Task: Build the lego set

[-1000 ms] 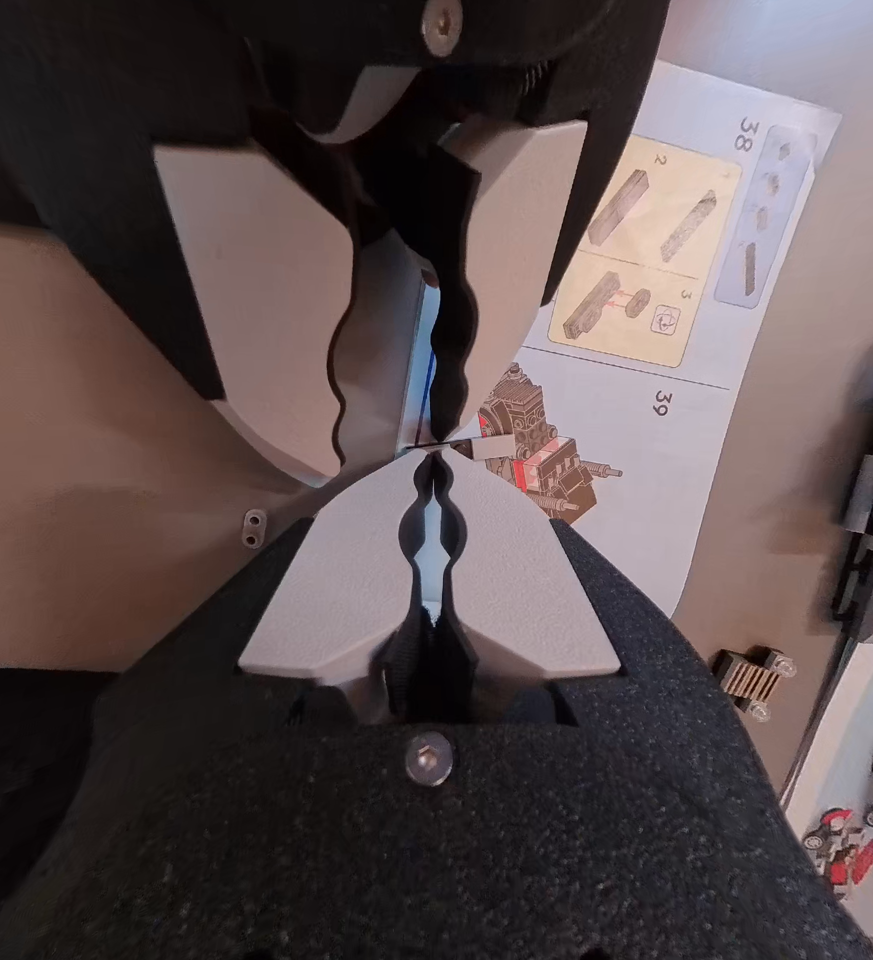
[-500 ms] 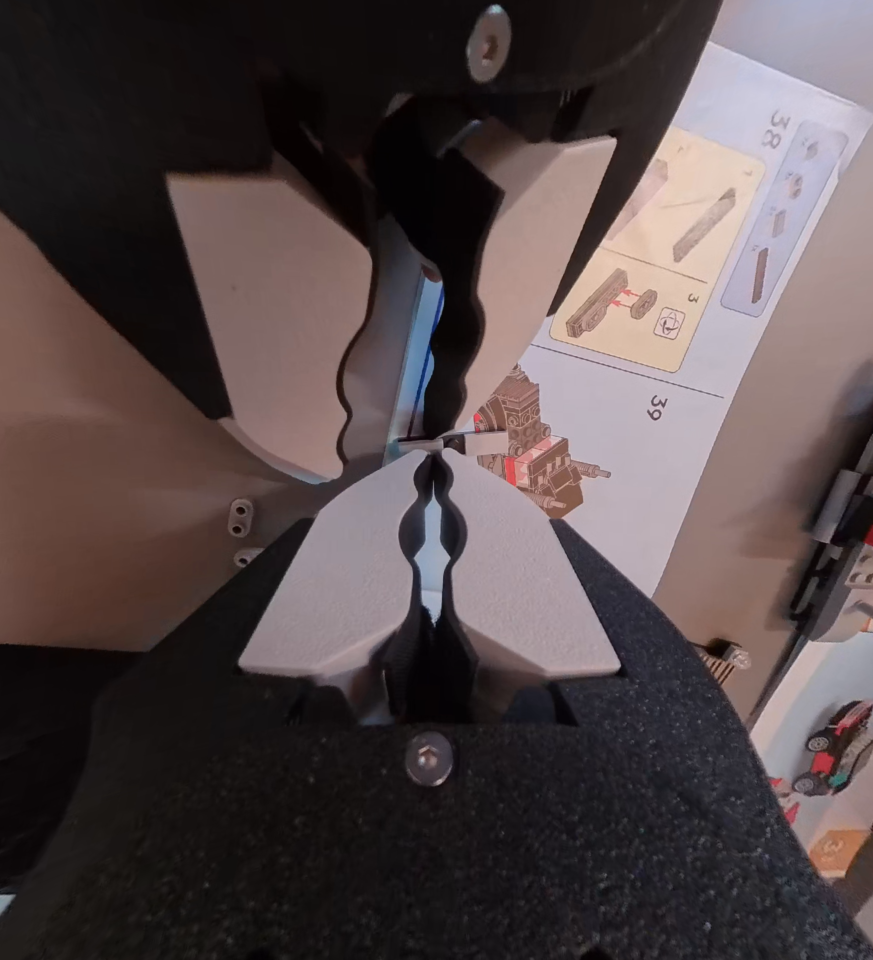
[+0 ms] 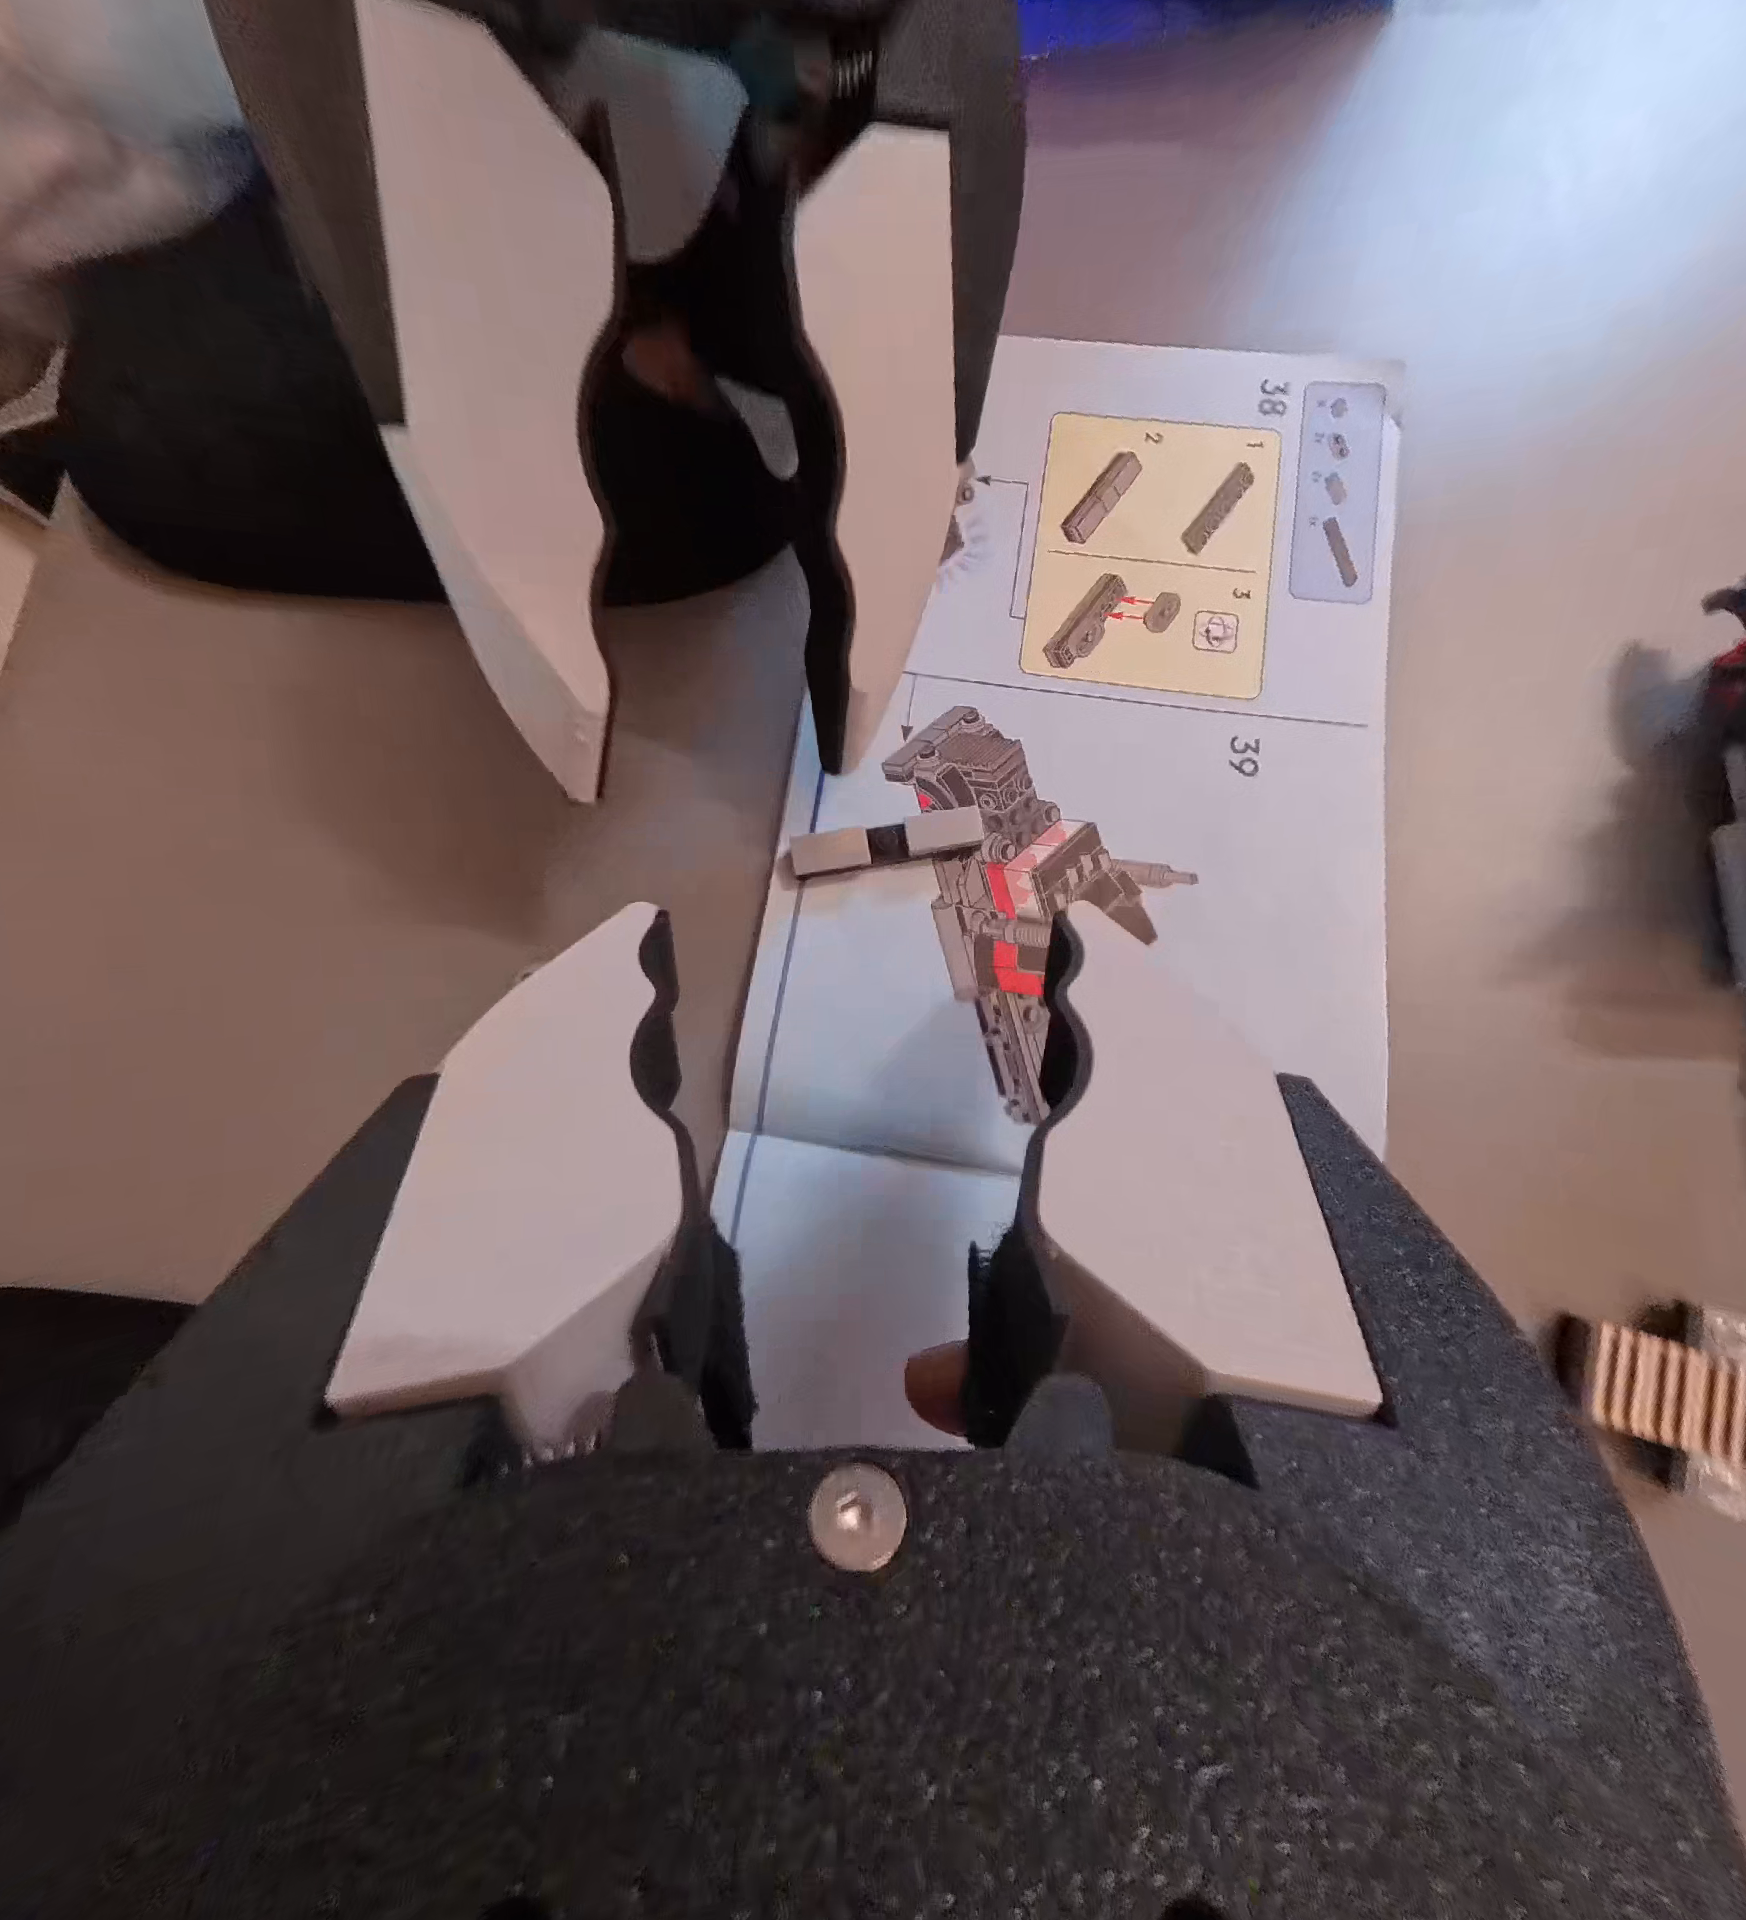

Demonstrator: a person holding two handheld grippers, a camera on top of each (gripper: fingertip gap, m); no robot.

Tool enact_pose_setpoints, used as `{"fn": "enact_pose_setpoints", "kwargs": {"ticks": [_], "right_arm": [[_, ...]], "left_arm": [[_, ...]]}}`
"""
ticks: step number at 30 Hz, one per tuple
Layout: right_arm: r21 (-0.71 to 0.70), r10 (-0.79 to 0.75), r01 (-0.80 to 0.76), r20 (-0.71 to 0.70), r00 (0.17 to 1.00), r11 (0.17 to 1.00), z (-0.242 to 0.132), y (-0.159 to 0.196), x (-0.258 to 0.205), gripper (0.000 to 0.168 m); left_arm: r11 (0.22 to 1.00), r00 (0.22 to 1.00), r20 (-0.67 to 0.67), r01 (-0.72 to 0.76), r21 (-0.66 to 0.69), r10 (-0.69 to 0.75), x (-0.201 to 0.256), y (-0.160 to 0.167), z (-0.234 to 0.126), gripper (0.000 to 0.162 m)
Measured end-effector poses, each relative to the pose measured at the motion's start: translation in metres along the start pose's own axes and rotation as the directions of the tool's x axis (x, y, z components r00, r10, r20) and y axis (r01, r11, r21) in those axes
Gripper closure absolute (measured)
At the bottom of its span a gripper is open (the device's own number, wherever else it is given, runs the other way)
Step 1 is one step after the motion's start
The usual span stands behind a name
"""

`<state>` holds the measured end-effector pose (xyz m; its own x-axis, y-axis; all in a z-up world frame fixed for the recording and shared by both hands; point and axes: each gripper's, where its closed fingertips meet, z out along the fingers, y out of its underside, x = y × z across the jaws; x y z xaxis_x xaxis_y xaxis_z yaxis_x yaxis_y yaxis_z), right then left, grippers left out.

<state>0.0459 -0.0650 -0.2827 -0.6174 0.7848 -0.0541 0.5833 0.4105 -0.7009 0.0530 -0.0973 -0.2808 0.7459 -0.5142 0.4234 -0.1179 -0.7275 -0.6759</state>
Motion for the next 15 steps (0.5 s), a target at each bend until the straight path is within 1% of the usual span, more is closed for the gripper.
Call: {"fn": "enact_pose_setpoints", "kwargs": {"ticks": [4, 7, 9, 13, 15], "right_arm": [[0.038, -0.046, 0.044, 0.063, 0.997, 0.998, 0.015, -0.006, 0.000, 0.107], [0.025, -0.080, 0.078, 0.083, 0.993, 0.997, 0.023, -0.006, 0.000, 0.112], [-0.002, -0.093, 0.094, 0.077, 0.993, 0.996, 0.026, -0.003, 0.003, 0.114], [0.004, -0.095, 0.095, 0.083, 0.992, 0.995, 0.028, -0.003, 0.004, 0.120], [-0.027, -0.096, 0.098, 0.080, 0.992, 0.995, 0.030, 0.002, 0.004, 0.124]], "left_arm": [[1.000, 0.999, 0.033, -0.012, 0.014, 0.011, 0.003, 0.001, -0.015, 0.116], [0.999, 0.999, 0.045, 0.002, 0.053, -0.005, 0.006, 0.000, -0.022, 0.115], [0.994, 0.998, 0.041, 0.034, 0.107, -0.038, 0.007, -0.003, -0.027, 0.115], [0.974, 0.993, 0.035, 0.108, 0.200, -0.117, 0.007, -0.008, -0.037, 0.115], [0.961, 0.986, 0.044, 0.144, 0.238, -0.159, 0.004, -0.009, -0.042, 0.115]]}}
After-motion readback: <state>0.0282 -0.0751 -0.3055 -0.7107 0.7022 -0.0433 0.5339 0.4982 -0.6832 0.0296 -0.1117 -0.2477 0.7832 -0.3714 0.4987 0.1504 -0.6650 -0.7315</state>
